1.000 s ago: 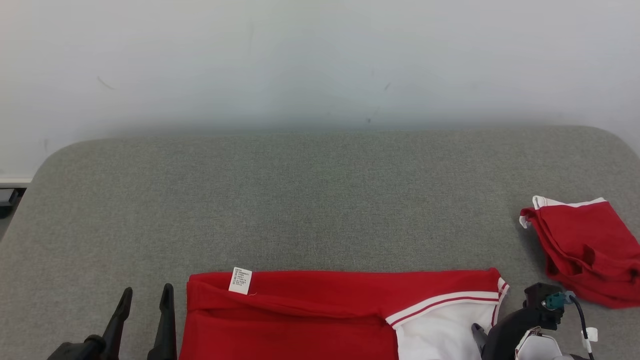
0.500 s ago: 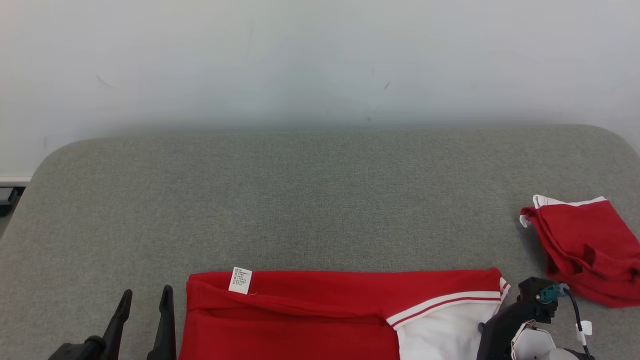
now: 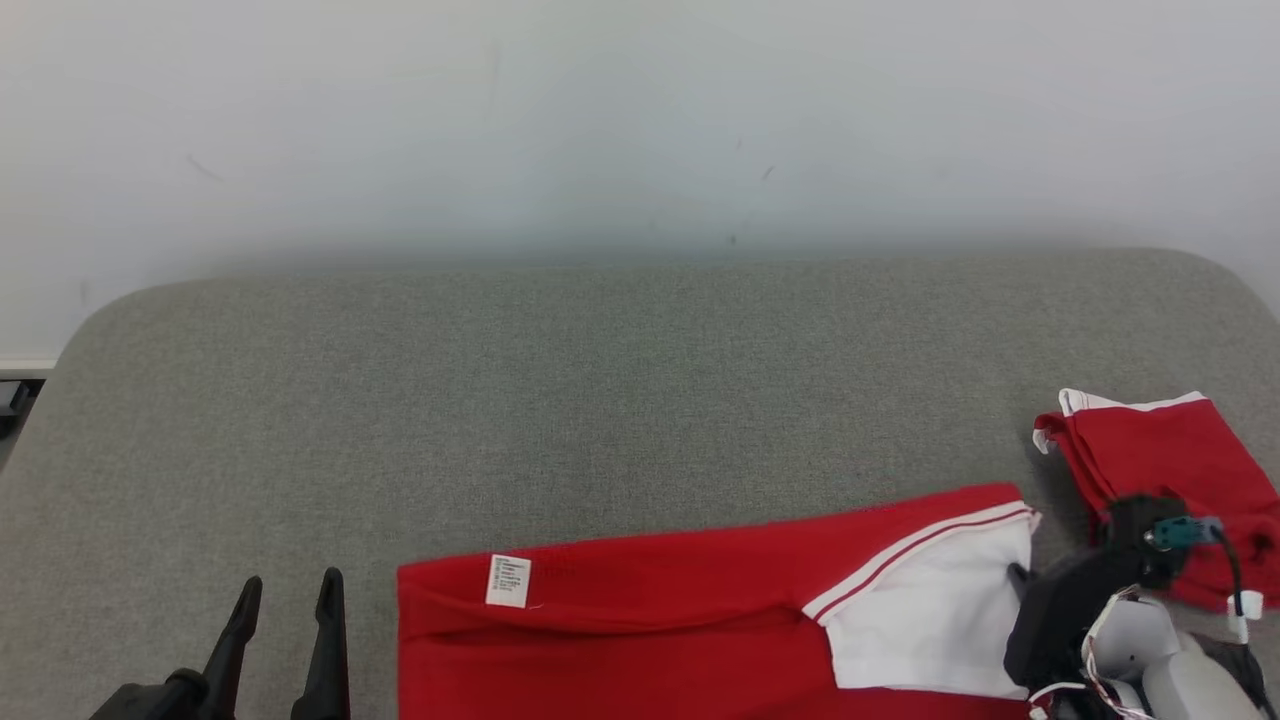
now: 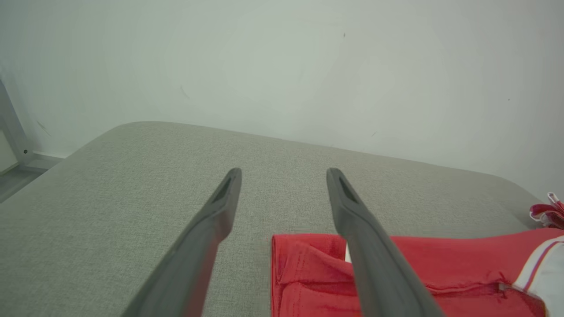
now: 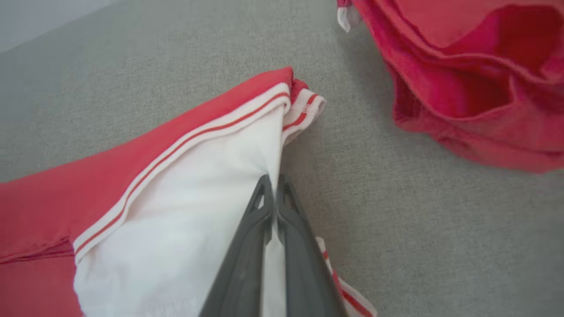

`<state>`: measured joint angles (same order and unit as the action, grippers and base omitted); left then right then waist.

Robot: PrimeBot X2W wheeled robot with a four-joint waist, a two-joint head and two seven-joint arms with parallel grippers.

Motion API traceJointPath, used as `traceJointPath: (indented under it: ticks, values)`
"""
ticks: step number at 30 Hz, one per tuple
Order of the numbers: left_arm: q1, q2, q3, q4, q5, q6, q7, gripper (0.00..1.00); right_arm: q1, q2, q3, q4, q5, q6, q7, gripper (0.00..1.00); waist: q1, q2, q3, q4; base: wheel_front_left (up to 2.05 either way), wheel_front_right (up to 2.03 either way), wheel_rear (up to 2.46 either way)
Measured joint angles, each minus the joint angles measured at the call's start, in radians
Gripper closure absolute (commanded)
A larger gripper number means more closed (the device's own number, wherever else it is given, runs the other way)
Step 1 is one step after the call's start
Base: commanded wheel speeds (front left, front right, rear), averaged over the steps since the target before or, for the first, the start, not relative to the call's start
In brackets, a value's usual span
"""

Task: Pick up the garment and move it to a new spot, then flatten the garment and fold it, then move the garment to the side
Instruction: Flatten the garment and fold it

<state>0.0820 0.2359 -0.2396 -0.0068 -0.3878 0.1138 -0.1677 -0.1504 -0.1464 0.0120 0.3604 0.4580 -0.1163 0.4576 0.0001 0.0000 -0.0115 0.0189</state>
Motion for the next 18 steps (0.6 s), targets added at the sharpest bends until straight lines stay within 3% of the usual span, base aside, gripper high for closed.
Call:
traceJointPath:
  ticks: [11, 18]
  values:
    - [0.0, -0.003, -0.002, 0.016, -0.003, -0.001, -0.002, 0.0, 0.049, -0.133, -0.103, -0.201, 0.001, 0.002, 0.033, 1.0, 0.0, 0.0, -0.012, -0.005, 0.0, 0.0, 0.0]
    - [0.001, -0.004, -0.003, 0.02, -0.003, -0.009, -0.009, 0.0, 0.05, -0.22, -0.2, -0.266, 0.001, -0.004, 0.091, 1.0, -0.0002, 0.0, -0.015, -0.007, 0.0, 0.0, 0.0]
